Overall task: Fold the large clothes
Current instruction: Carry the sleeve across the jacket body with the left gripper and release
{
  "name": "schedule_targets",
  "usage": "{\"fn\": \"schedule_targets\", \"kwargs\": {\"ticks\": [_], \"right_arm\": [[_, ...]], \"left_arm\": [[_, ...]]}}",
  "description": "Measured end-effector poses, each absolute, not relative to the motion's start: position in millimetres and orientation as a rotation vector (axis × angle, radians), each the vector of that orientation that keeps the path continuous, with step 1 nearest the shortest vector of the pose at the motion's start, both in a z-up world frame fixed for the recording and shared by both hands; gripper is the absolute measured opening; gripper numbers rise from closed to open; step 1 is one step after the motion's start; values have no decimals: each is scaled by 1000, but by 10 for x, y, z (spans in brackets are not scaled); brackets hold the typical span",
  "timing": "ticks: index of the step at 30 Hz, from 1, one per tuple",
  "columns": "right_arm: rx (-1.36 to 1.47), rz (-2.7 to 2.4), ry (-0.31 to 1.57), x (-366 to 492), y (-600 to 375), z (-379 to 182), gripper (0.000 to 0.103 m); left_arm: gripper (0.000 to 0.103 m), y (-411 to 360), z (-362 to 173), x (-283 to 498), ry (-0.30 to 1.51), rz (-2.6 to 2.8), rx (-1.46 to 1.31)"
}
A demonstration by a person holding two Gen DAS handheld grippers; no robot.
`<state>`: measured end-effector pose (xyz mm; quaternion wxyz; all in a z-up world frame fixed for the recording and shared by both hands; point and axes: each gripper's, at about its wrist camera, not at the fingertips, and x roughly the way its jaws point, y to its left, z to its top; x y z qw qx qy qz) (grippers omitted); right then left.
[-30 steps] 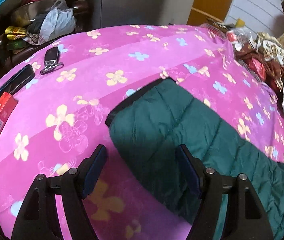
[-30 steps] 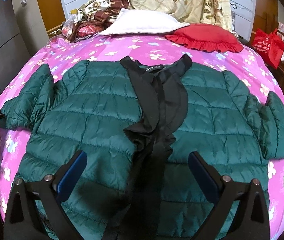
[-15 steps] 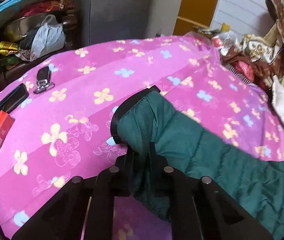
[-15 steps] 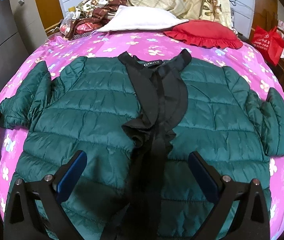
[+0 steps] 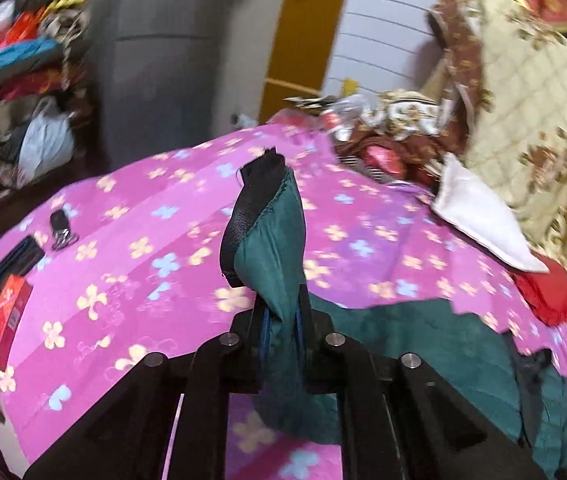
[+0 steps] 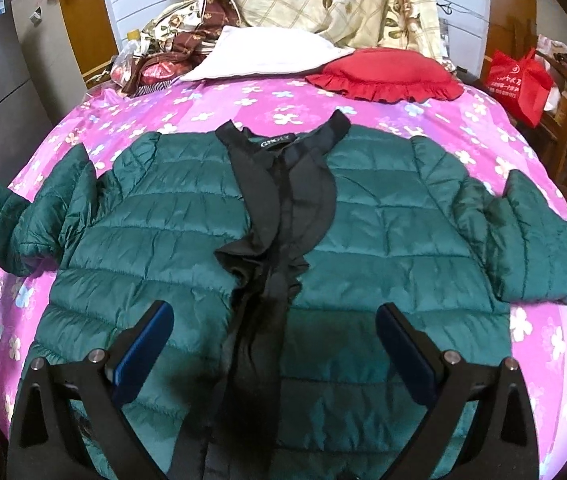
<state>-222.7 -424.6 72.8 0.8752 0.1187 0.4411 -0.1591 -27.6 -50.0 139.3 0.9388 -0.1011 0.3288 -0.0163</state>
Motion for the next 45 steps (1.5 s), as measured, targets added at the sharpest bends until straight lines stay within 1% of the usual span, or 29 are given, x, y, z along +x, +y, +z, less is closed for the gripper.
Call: {"fn": "schedule_targets", "kwargs": {"ticks": [10, 21, 32, 45], "right_arm": [[268, -366, 882, -2492, -4455, 882, 102], [261, -415, 881, -2734, -4753, 923, 102], [296, -472, 871, -3040, -5093, 913, 102], [320, -540, 888, -3287, -5474, 796, 102]], "left_arm": [[0, -1333, 1744, -778, 651, -222, -120], [0, -2313, 1791, -1249, 671, -384, -18], [0, -3213, 1671, -1666, 709, -526, 74], [0, -4002, 1328, -1821, 806, -633, 118]]}}
